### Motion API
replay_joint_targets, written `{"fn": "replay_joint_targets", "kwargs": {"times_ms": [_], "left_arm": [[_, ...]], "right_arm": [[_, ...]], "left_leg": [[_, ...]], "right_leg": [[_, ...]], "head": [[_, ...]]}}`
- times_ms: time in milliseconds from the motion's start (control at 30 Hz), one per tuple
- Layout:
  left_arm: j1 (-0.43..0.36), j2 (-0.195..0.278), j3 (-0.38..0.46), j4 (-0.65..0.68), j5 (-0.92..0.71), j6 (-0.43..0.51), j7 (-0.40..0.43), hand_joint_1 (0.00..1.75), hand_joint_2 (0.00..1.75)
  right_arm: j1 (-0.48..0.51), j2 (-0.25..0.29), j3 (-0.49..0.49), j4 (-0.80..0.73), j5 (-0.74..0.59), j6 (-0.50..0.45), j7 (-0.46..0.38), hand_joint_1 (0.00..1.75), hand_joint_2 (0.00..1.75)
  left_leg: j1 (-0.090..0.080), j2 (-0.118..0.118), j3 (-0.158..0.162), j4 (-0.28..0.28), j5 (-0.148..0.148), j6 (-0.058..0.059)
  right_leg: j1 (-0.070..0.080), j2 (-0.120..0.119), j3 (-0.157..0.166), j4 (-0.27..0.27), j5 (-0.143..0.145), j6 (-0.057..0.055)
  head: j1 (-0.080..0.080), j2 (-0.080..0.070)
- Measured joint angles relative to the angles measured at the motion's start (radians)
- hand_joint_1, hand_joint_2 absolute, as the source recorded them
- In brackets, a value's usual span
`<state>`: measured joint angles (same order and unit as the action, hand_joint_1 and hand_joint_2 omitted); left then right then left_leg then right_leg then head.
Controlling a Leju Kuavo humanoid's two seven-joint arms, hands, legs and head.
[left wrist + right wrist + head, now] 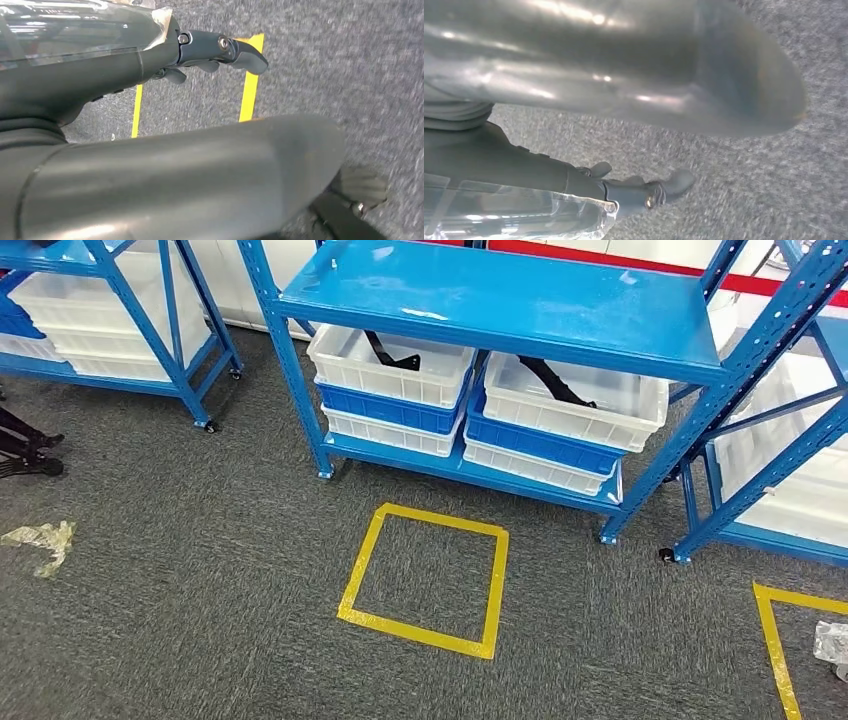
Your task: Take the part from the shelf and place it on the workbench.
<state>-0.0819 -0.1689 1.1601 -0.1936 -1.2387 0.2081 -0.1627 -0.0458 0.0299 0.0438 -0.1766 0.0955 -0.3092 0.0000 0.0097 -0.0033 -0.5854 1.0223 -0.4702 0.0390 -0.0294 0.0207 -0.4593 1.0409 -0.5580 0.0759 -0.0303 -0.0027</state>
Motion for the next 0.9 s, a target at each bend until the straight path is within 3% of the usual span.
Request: {"fn": "replay_joint_targets", "kwargs": {"times_ms": [33, 100, 133, 167, 233, 267, 333, 367, 400, 467, 500, 567, 633, 700, 733, 767, 800, 867, 900], "left_arm": [[0.001, 0.0, 0.0, 0.0, 0.0, 0.0, 0.0, 0.0, 0.0], [0.001, 0.0, 0.0, 0.0, 0.001, 0.001, 0.0, 0.0, 0.0], [0.0, 0.0, 0.0, 0.0, 0.001, 0.0, 0.0, 0.0, 0.0], [0.001, -0.001, 0.0, 0.0, 0.001, 0.0, 0.0, 0.0, 0.0], [0.002, -0.001, 0.0, 0.0, 0.001, 0.0, 0.0, 0.0, 0.0], [0.003, -0.001, 0.0, 0.0, 0.001, 0.0, 0.0, 0.0, 0.0], [0.003, -0.002, 0.0, 0.001, 0.0, 0.0, 0.0, 0.0, 0.0], [0.003, -0.003, 0.0, 0.001, 0.0, 0.0, 0.0, 0.0, 0.0], [0.002, -0.003, 0.0, 0.001, -0.001, 0.0, 0.0, 0.0, 0.0], [0.001, -0.004, 0.0, 0.001, -0.001, -0.001, -0.001, 0.0, 0.0], [0.0, -0.004, 0.0, 0.001, -0.002, -0.001, -0.002, 0.0, 0.0], [-0.002, -0.005, 0.0, 0.001, -0.003, -0.001, -0.003, 0.0, 0.0], [-0.001, -0.005, 0.0, 0.001, -0.004, -0.001, -0.003, 0.0, 0.0], [0.0, -0.005, 0.0, 0.001, -0.005, -0.001, -0.002, 0.0, 0.0], [0.001, -0.004, 0.0, 0.001, -0.006, -0.001, -0.002, 0.0, 0.0], [0.001, -0.004, 0.0, 0.001, -0.007, 0.0, -0.002, 0.0, 0.0], [0.001, -0.004, 0.0, 0.001, -0.009, 0.003, -0.001, 0.0, 0.0], [0.003, -0.003, 0.0, 0.002, -0.015, 0.009, 0.001, 0.0, 0.0], [0.003, -0.003, 0.0, 0.002, -0.016, 0.011, 0.001, 0.0, 0.0]], "right_arm": [[-0.002, -0.001, 0.0, 0.0, 0.001, 0.0, 0.0, 0.0, 0.0], [-0.006, -0.002, 0.001, 0.0, 0.002, 0.001, 0.0, 0.0, 0.0], [-0.005, -0.002, 0.001, 0.0, 0.002, 0.001, 0.0, 0.0, 0.0], [-0.003, -0.003, 0.001, 0.0, 0.002, 0.001, 0.0, 0.0, 0.0], [0.004, -0.005, 0.001, 0.0, 0.002, 0.001, 0.0, 0.0, 0.0], [0.006, -0.006, 0.001, 0.0, 0.002, 0.001, 0.0, 0.0, 0.0], [0.007, -0.007, 0.001, 0.001, 0.002, 0.001, 0.0, 0.0, 0.0], [0.006, -0.008, 0.001, 0.001, 0.002, 0.001, 0.0, 0.0, 0.0], [0.005, -0.008, 0.002, 0.001, 0.002, 0.002, 0.0, 0.0, 0.0], [0.004, -0.008, 0.002, 0.001, 0.002, 0.002, 0.0, 0.0, 0.0], [0.004, -0.009, 0.002, 0.001, 0.002, 0.002, 0.0, 0.0, 0.0], [0.003, -0.011, 0.002, 0.001, 0.002, 0.002, 0.0, 0.0, 0.0], [0.002, -0.011, 0.002, 0.001, 0.002, 0.002, 0.0, 0.0, 0.0], [0.003, -0.01, 0.002, 0.001, 0.002, 0.002, 0.0, 0.0, 0.0], [0.004, -0.01, 0.002, 0.001, 0.002, 0.002, 0.0, 0.0, 0.0], [0.005, -0.009, 0.002, 0.001, 0.002, 0.002, 0.001, 0.0, 0.0], [0.006, -0.008, 0.002, 0.001, 0.002, 0.002, 0.001, 0.0, 0.0], [0.006, -0.008, 0.002, 0.001, 0.001, 0.002, 0.003, 0.0, 0.0], [0.005, -0.009, 0.002, 0.001, 0.001, 0.002, 0.003, 0.0, 0.0]], "left_leg": [[0.0, 0.0, 0.016, -0.005, -0.003, 0.003], [-0.002, 0.001, 0.037, -0.009, -0.016, 0.01], [-0.005, 0.001, 0.048, -0.01, -0.027, 0.014], [-0.007, -0.001, 0.061, -0.01, -0.038, 0.016], [-0.012, -0.005, 0.094, -0.011, -0.064, 0.02], [-0.015, -0.006, 0.109, -0.011, -0.078, 0.021], [-0.019, -0.005, 0.136, -0.012, -0.106, 0.019], [-0.02, -0.005, 0.145, -0.016, -0.118, 0.015], [-0.021, -0.004, 0.158, -0.015, -0.125, 0.01], [-0.02, -0.002, 0.166, 0.002, -0.119, 0.001], [-0.019, -0.001, 0.154, 0.04, -0.104, -0.002], [-0.015, 0.0, 0.082, 0.157, -0.09, -0.011], [-0.008, 0.0, -0.005, 0.258, -0.138, -0.021], [-0.001, 0.0, -0.058, 0.282, -0.21, -0.03], [0.002, 0.0, -0.072, 0.269, -0.226, -0.033], [0.005, 0.0, -0.079, 0.237, -0.22, -0.036], [0.009, 0.001, -0.081, 0.189, -0.187, -0.039], [0.013, 0.005, -0.073, 0.088, -0.061, -0.044], [0.013, 0.006, -0.071, 0.062, -0.022, -0.044]], "right_leg": [[0.0, -0.005, -0.027, 0.046, -0.002, -0.001], [0.004, -0.011, -0.12, 0.177, -0.022, -0.012], [0.008, -0.011, -0.17, 0.23, -0.046, -0.016], [0.012, -0.011, -0.205, 0.255, -0.07, -0.019], [0.02, -0.011, -0.234, 0.212, -0.081, -0.018], [0.023, -0.012, -0.23, 0.154, -0.05, -0.013], [0.028, -0.019, -0.212, 0.051, 0.055, -0.004], [0.033, -0.023, -0.2, 0.023, 0.097, -0.008], [0.035, -0.025, -0.193, 0.011, 0.119, -0.02], [0.034, -0.022, -0.165, -0.003, 0.118, -0.05], [0.029, -0.02, -0.151, -0.01, 0.114, -0.063], [0.022, -0.018, -0.118, -0.017, 0.098, -0.08], [0.02, -0.016, -0.095, -0.018, 0.077, -0.085], [0.017, -0.012, -0.075, -0.018, 0.061, -0.083], [0.015, -0.01, -0.063, -0.018, 0.052, -0.08], [0.012, -0.008, -0.049, -0.018, 0.043, -0.076], [0.008, -0.005, -0.034, -0.018, 0.031, -0.07], [0.007, -0.001, -0.01, -0.017, 0.007, -0.057], [0.007, 0.0, -0.005, -0.017, 0.001, -0.054]], "head": [[0.003, 0.0], [0.008, 0.0], [0.008, 0.0], [0.009, 0.0], [0.01, 0.0], [0.01, 0.0], [0.009, 0.0], [0.008, 0.0], [0.007, 0.0], [0.007, 0.0], [0.007, 0.0], [0.006, 0.0], [0.005, 0.0], [0.005, 0.0], [0.005, 0.0], [0.005, 0.0], [0.005, 0.0], [0.003, 0.0], [0.002, 0.0]]}}
